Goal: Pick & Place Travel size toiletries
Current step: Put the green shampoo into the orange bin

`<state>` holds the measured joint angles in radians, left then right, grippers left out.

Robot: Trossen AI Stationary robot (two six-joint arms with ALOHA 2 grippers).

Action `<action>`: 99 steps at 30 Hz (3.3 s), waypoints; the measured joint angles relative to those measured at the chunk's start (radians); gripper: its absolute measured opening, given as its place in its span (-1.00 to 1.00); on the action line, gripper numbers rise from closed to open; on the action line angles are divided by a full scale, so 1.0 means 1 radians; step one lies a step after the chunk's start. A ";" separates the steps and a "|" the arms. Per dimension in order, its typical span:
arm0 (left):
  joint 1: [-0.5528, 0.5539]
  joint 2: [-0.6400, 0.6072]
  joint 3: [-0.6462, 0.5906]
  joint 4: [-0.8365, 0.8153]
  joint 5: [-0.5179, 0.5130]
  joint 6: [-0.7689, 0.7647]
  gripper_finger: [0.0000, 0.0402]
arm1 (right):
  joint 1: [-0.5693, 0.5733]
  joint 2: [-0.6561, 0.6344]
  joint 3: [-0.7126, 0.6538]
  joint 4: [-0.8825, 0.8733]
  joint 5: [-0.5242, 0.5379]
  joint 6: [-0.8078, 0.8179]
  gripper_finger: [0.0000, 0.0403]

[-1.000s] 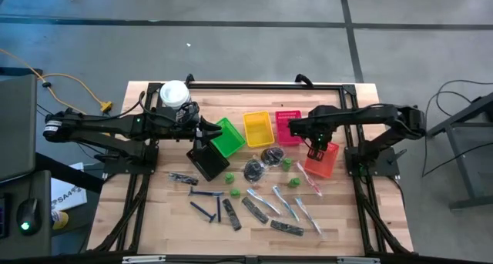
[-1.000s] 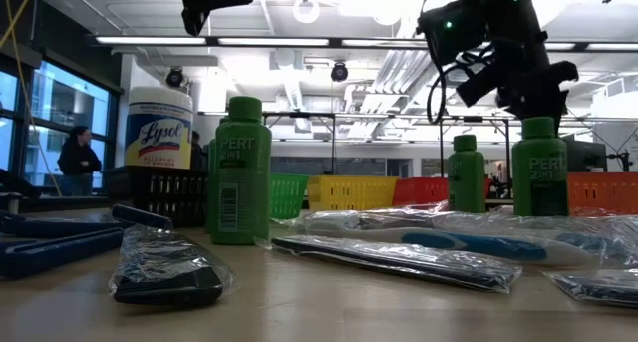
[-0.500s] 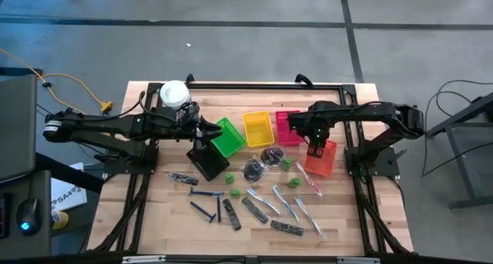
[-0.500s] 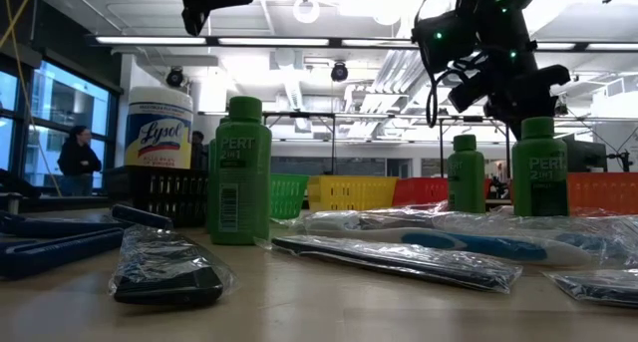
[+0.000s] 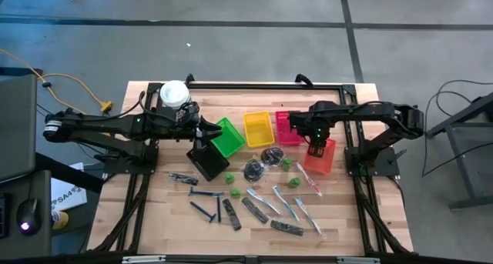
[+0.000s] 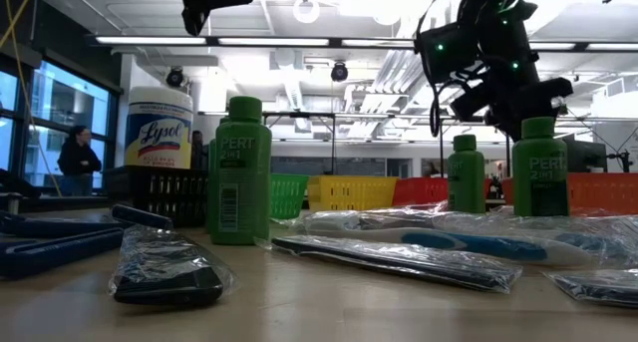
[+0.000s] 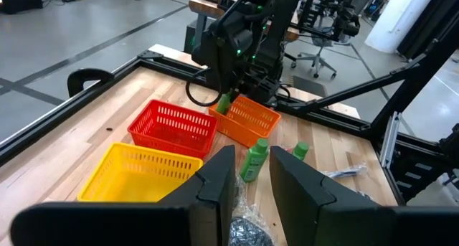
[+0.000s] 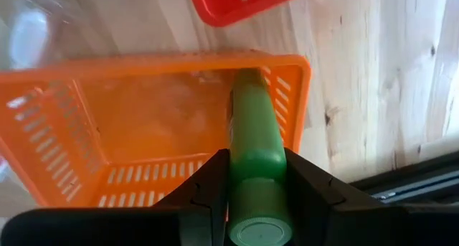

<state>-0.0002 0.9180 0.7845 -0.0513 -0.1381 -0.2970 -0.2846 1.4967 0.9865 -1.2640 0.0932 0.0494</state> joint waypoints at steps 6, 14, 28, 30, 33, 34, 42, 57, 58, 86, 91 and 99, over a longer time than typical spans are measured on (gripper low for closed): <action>0.000 0.000 0.000 0.001 0.000 0.000 -0.57 | 0.000 0.000 -0.002 0.028 0.012 0.004 -0.51; 0.000 0.000 0.000 0.001 0.000 0.000 -0.57 | 0.000 0.000 -0.002 0.039 -0.016 -0.003 -0.37; 0.000 0.000 0.000 0.001 0.000 0.000 -0.57 | 0.000 -0.001 0.006 -0.007 -0.014 0.041 -0.17; 0.000 0.000 0.000 0.001 0.000 0.000 -0.57 | 0.000 -0.011 0.018 -0.017 -0.026 0.059 -0.17; 0.000 0.000 0.000 0.001 0.000 0.000 -0.57 | 0.000 -0.030 0.042 -0.032 -0.046 0.087 -0.17; 0.000 0.000 0.000 0.001 0.000 0.000 -0.57 | 0.000 -0.037 0.052 -0.038 -0.053 0.103 -0.17; 0.000 0.000 0.000 0.001 0.000 -0.022 -0.57 | 0.003 -0.147 0.107 -0.156 -0.077 0.278 -0.17; 0.000 0.000 0.000 0.001 0.000 -0.023 -0.57 | 0.304 -0.373 0.110 0.052 -0.250 0.544 -0.21; 0.000 0.000 0.000 0.001 0.000 -0.023 -0.57 | 0.341 -0.372 0.110 0.073 -0.235 0.550 -0.23; 0.000 0.000 0.000 -0.002 0.046 -0.023 -0.57 | 0.585 -0.007 0.110 0.315 -0.218 0.505 0.20; 0.000 0.000 0.000 -0.003 0.046 -0.023 -0.57 | 0.583 0.016 0.110 0.318 -0.178 0.531 0.27; 0.000 0.000 0.000 -0.003 0.046 -0.022 -0.57 | 0.584 0.025 0.108 0.388 -0.143 0.531 0.24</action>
<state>-0.0006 0.9176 0.7845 -0.0541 -0.0917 -0.3192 0.2989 1.5215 1.0946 -0.8763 -0.0502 0.5808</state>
